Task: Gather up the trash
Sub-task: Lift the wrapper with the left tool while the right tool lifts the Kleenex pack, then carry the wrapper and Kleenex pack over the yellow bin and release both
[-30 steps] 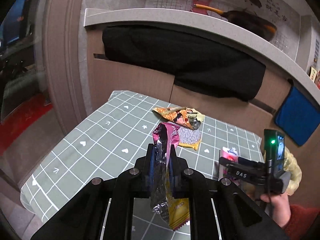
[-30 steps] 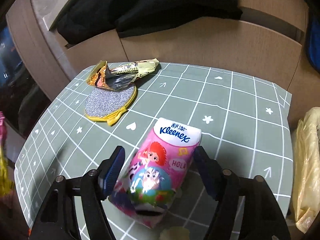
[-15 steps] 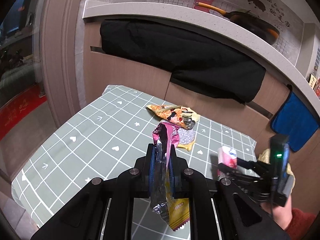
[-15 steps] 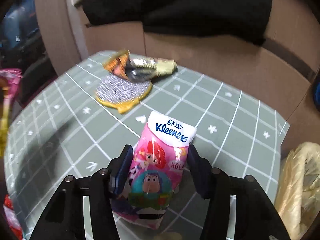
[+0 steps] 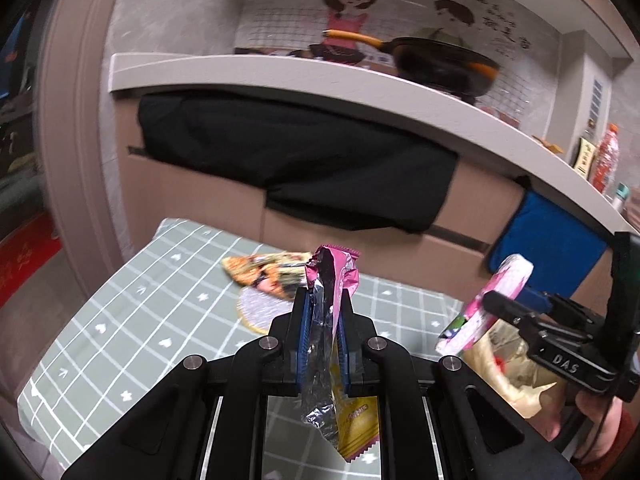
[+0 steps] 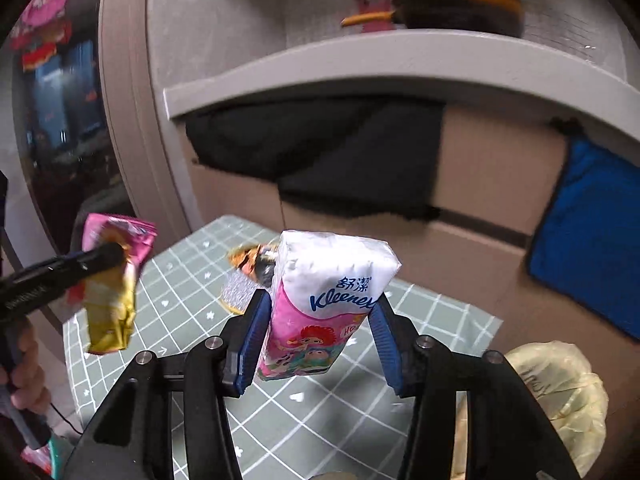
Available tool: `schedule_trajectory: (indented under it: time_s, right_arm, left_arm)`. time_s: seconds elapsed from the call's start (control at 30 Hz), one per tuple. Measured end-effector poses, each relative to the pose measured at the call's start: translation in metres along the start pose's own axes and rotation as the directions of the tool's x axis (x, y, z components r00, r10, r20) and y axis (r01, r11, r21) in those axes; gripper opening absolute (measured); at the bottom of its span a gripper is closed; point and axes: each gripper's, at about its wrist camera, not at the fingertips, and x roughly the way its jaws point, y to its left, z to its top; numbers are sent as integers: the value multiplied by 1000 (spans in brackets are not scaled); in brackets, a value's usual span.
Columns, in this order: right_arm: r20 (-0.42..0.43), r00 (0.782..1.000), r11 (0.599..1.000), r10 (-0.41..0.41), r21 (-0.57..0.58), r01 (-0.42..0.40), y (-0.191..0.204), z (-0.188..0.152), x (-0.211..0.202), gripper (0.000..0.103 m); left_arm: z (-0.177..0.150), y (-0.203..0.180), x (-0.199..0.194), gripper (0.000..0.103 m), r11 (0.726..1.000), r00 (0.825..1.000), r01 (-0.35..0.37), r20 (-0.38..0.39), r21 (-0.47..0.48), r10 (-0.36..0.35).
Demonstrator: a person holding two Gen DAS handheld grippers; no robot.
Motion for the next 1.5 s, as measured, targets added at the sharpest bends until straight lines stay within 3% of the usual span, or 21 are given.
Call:
schedule_trajectory:
  time_s: [0.4, 0.63, 0.97, 1.17, 1.5]
  right_arm:
    - [119, 990, 996, -70, 66, 62, -59, 8, -62, 45]
    - [165, 976, 987, -141, 97, 126, -92, 6, -99, 45]
    - [133, 951, 952, -278, 168, 255, -163, -21, -134, 45]
    - [98, 935, 930, -341, 182, 320, -190, -40, -142, 45]
    - [38, 932, 914, -361, 214, 345, -220, -70, -129, 45]
  left_arm:
    - [10, -81, 13, 13, 993, 997, 72, 9, 91, -73]
    - [12, -148, 30, 13, 972, 982, 184, 2, 146, -187]
    - [-9, -250, 69, 13, 914, 941, 340, -77, 220, -331]
    - [-24, -282, 86, 13, 895, 925, 380, -115, 232, -363]
    - [-46, -297, 114, 13, 894, 925, 376, -154, 245, -347]
